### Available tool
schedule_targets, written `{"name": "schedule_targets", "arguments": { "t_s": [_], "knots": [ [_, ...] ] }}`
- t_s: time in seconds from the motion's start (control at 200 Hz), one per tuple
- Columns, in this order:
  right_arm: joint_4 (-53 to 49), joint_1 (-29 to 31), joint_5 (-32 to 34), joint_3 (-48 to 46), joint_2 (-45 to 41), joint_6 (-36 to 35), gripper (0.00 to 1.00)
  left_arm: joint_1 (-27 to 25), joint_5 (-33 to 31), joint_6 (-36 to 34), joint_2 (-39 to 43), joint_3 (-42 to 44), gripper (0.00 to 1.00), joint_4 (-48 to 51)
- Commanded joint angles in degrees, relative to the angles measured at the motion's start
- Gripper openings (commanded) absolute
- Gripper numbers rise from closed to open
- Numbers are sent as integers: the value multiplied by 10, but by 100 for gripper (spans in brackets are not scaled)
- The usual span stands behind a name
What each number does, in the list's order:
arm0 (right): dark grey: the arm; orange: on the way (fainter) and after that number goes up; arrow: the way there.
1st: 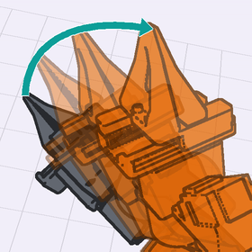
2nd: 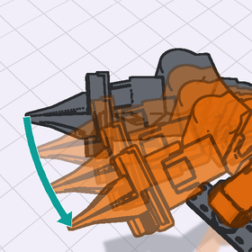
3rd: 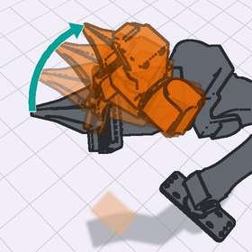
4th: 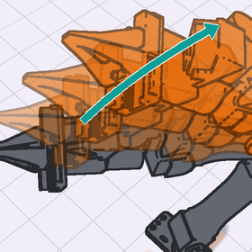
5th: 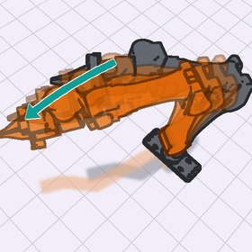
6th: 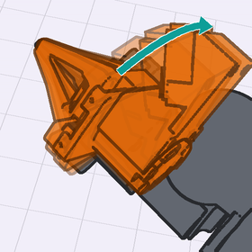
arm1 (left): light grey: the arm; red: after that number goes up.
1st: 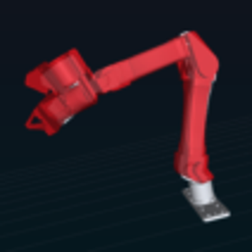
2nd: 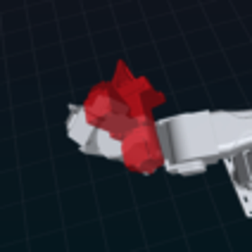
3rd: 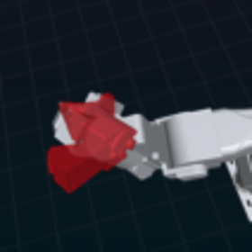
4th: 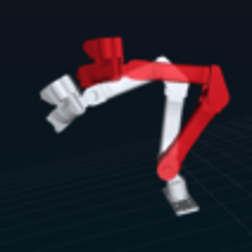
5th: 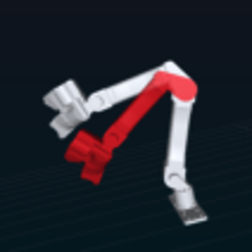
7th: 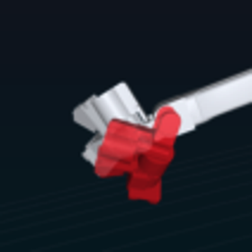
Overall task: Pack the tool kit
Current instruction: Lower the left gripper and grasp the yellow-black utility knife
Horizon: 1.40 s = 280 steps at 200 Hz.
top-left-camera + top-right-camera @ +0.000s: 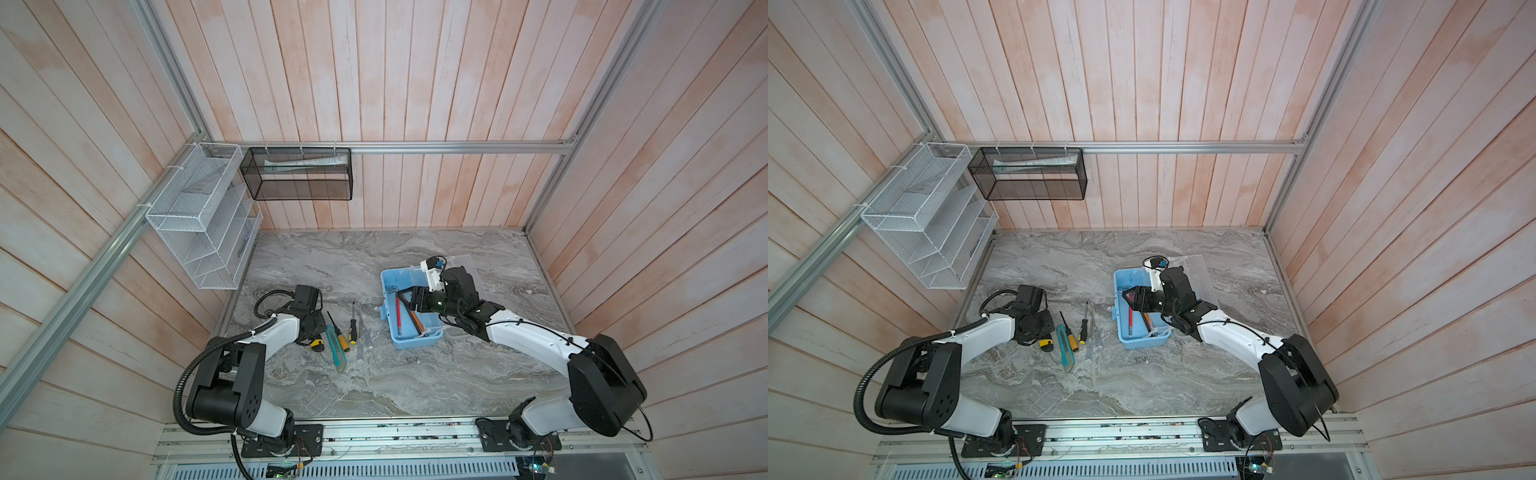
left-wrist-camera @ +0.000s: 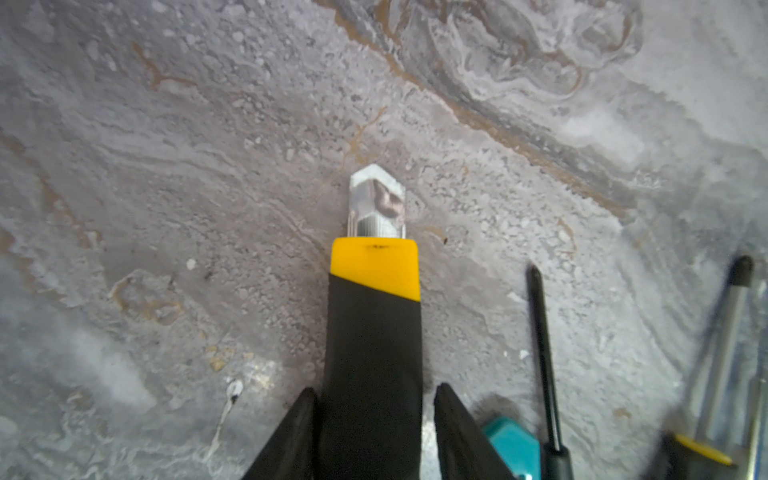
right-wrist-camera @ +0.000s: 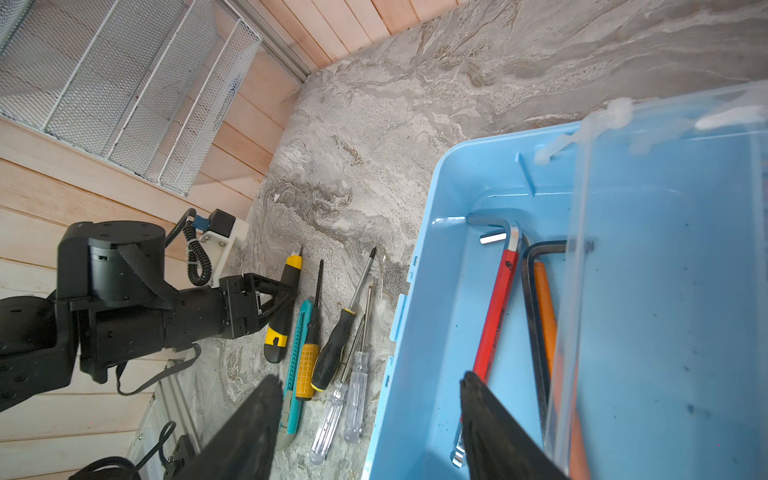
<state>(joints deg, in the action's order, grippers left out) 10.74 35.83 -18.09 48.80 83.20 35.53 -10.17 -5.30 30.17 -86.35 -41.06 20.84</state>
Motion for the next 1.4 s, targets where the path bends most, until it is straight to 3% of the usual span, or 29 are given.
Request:
{"name": "schedule_targets", "arguments": {
  "t_s": [0.0, 0.395, 0.76, 1.2, 1.395],
  "knots": [
    [9, -4, -6, 5, 5, -6, 67, -3, 24, 1, -26, 7, 48, 18],
    [16, -10, -12, -4, 2, -4, 67, -8, 26, -4, -58, -9, 45, 30],
    [27, -26, -26, -20, -8, -5, 67, -15, 14, -6, -65, -25, 29, 54],
    [34, -34, -36, -26, -14, 6, 66, -16, 19, -17, 32, -50, 24, 82],
    [35, -35, -39, -23, -15, 13, 66, -16, 58, -11, 84, -55, 24, 80]
  ]
}}
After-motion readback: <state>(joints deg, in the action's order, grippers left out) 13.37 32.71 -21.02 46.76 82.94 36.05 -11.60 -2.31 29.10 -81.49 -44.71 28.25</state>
